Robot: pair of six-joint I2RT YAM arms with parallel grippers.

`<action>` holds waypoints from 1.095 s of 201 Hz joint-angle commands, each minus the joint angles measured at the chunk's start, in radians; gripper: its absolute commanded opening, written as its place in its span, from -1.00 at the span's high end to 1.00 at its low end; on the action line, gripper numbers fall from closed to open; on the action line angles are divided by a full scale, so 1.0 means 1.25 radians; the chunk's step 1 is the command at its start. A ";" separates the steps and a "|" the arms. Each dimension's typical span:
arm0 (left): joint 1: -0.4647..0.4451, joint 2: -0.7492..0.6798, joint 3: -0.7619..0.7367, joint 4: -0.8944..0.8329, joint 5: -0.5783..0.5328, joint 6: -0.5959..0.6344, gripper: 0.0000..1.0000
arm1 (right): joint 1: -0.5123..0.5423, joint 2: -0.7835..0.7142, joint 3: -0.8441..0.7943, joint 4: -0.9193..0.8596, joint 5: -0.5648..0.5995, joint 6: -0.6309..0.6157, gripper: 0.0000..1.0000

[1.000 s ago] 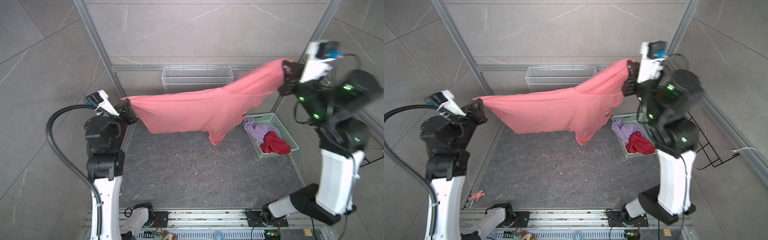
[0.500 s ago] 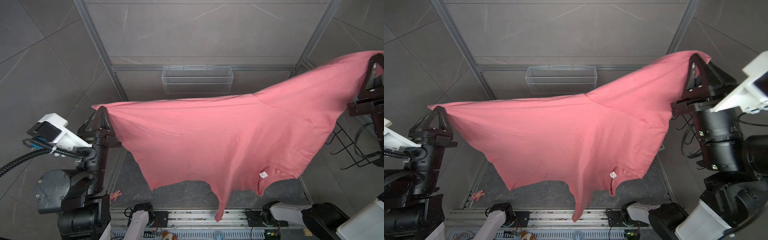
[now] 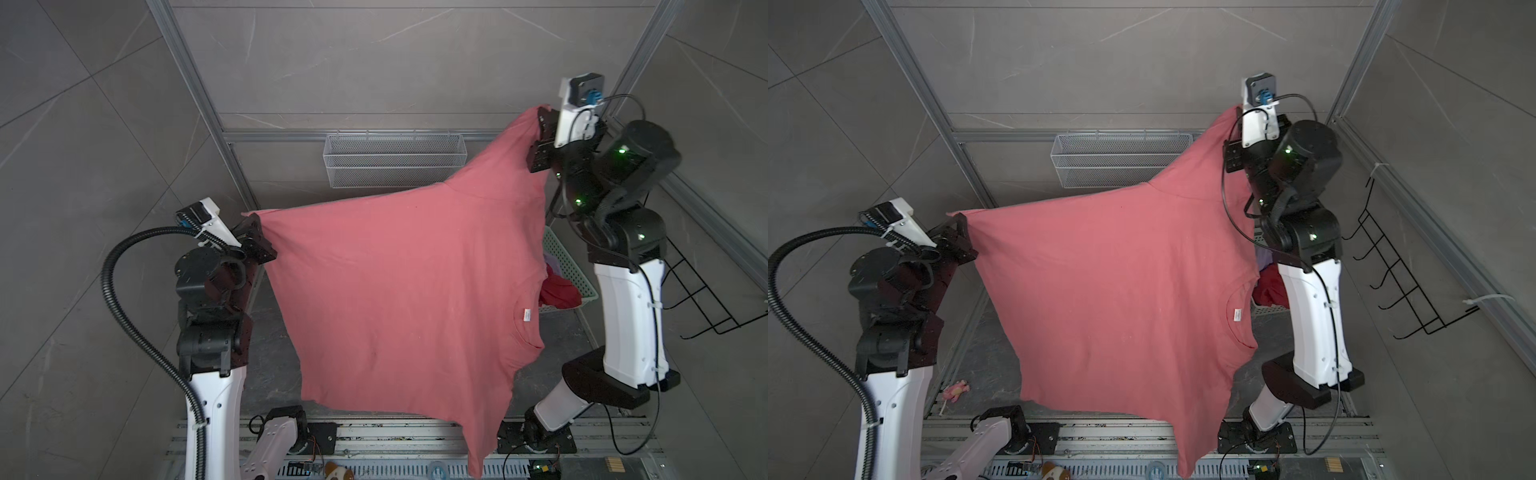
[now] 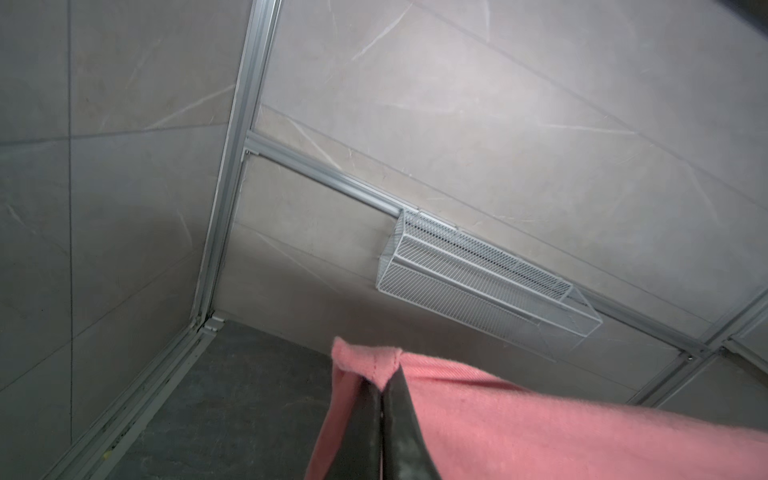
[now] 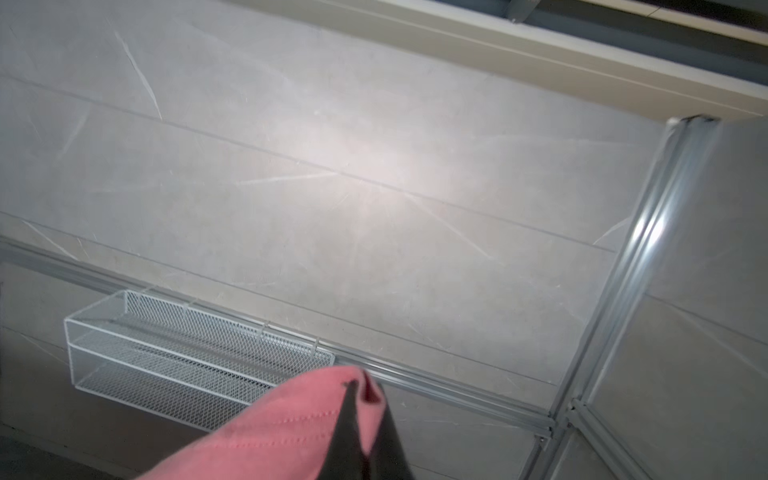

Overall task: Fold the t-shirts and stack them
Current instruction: 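Swing the shirt down and lay it flat with both grippers holding its far edge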

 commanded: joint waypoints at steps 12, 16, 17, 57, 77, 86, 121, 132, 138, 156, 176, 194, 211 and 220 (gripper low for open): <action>0.005 0.177 -0.046 0.146 -0.014 -0.010 1.00 | -0.004 0.151 -0.047 0.033 0.054 0.005 1.00; 0.004 0.206 -0.051 0.162 -0.005 -0.014 1.00 | -0.005 0.169 -0.057 0.035 0.059 0.009 1.00; 0.004 0.213 -0.052 0.165 -0.003 -0.015 1.00 | -0.004 0.175 -0.059 0.036 0.060 0.011 1.00; 0.005 0.561 0.034 0.193 0.056 -0.032 1.00 | -0.005 0.468 0.039 -0.018 0.081 0.092 1.00; 0.005 0.682 0.088 0.208 0.062 -0.032 1.00 | -0.005 0.656 0.255 -0.109 0.090 0.120 1.00; 0.006 0.725 0.108 0.218 0.065 -0.032 1.00 | -0.004 0.748 0.357 -0.140 0.103 0.127 1.00; 0.010 0.845 0.177 0.222 0.059 -0.039 1.00 | -0.005 0.831 0.375 -0.104 0.123 0.151 1.00; 0.010 0.866 0.178 0.236 0.053 -0.046 1.00 | -0.004 0.794 0.263 -0.043 0.116 0.159 1.00; 0.011 0.874 0.179 0.242 0.053 -0.048 1.00 | -0.005 0.778 0.211 -0.012 0.117 0.167 1.00; 0.015 0.896 0.180 0.253 0.053 -0.059 1.00 | -0.007 0.779 0.174 0.010 0.115 0.188 1.00; 0.016 0.911 0.171 0.274 0.052 -0.071 1.00 | -0.007 0.836 0.252 -0.038 0.117 0.207 1.00; 0.016 0.920 0.162 0.287 0.049 -0.081 1.00 | -0.006 0.866 0.288 -0.068 0.132 0.232 1.00; 0.017 0.917 0.149 0.287 0.047 -0.085 1.00 | -0.004 0.852 0.262 -0.103 0.169 0.277 1.00; 0.017 0.909 0.135 0.293 0.046 -0.087 1.00 | -0.002 0.826 0.217 -0.105 0.175 0.294 1.00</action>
